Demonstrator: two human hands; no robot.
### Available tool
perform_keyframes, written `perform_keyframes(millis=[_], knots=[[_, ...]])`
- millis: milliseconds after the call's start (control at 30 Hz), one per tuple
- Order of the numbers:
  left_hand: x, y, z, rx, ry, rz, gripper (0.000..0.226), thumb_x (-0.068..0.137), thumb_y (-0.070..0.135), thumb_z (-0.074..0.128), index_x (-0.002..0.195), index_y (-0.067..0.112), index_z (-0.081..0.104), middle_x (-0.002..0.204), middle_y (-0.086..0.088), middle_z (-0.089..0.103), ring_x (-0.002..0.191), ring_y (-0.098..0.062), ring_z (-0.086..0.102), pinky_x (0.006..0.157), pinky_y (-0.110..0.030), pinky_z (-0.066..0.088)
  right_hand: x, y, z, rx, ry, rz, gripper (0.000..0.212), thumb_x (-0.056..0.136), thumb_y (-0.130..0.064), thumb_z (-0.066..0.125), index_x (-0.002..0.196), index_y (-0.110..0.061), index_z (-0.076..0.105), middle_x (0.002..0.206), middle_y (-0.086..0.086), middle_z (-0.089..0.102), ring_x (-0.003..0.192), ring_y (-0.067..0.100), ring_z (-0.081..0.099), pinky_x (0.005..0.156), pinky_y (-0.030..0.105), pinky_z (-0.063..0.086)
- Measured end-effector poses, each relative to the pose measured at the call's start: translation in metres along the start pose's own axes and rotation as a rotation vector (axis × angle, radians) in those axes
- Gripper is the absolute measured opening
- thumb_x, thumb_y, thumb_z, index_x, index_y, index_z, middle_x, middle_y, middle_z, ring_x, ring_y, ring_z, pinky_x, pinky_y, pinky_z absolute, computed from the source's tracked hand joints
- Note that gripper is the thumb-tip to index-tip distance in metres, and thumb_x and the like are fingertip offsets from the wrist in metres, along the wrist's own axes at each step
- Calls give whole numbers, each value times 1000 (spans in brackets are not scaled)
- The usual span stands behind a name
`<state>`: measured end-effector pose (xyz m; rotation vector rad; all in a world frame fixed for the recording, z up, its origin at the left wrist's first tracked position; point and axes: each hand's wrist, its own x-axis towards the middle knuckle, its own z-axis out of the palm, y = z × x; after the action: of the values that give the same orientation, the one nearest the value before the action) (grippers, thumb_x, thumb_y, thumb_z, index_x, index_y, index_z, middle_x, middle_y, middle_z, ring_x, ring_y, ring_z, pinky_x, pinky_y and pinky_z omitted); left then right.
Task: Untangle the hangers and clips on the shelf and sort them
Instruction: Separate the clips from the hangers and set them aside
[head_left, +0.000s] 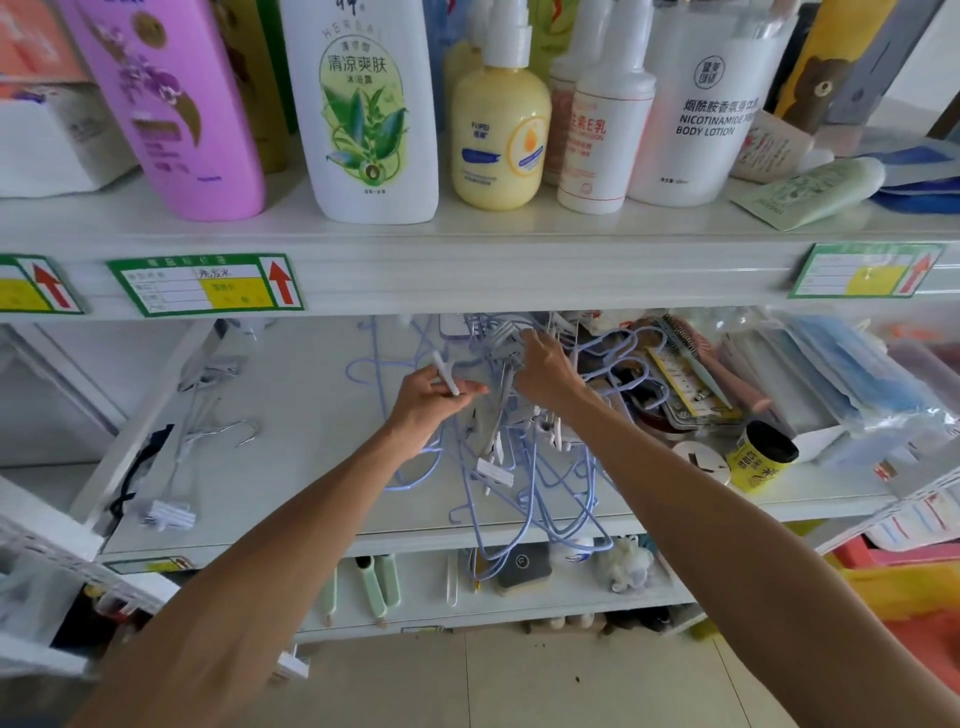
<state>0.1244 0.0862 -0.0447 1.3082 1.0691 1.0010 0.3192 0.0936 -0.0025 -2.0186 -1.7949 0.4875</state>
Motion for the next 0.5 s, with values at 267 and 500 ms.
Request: perform_keyframes(millis=[267,500], knots=[[-5,5,-13,-289,-42,-80,54,82,-24,53,53,20,62,89,-12,76,108,-35,67,99,-44,51,-26,-17,21,-110,-113,-224,29,83,-14,59,109,-22,71,108,5,71,96,22,69,84,37,58],[-19,19,-26,-605,14,-306,44,77,-32,31,70,9,41,87,-28,72,91,-35,73,92,-50,53,-40,-30,30,-289,-61,-302,22,84,-44,68,99,-28,72,109,3,47,112,20,51,82,32,51]])
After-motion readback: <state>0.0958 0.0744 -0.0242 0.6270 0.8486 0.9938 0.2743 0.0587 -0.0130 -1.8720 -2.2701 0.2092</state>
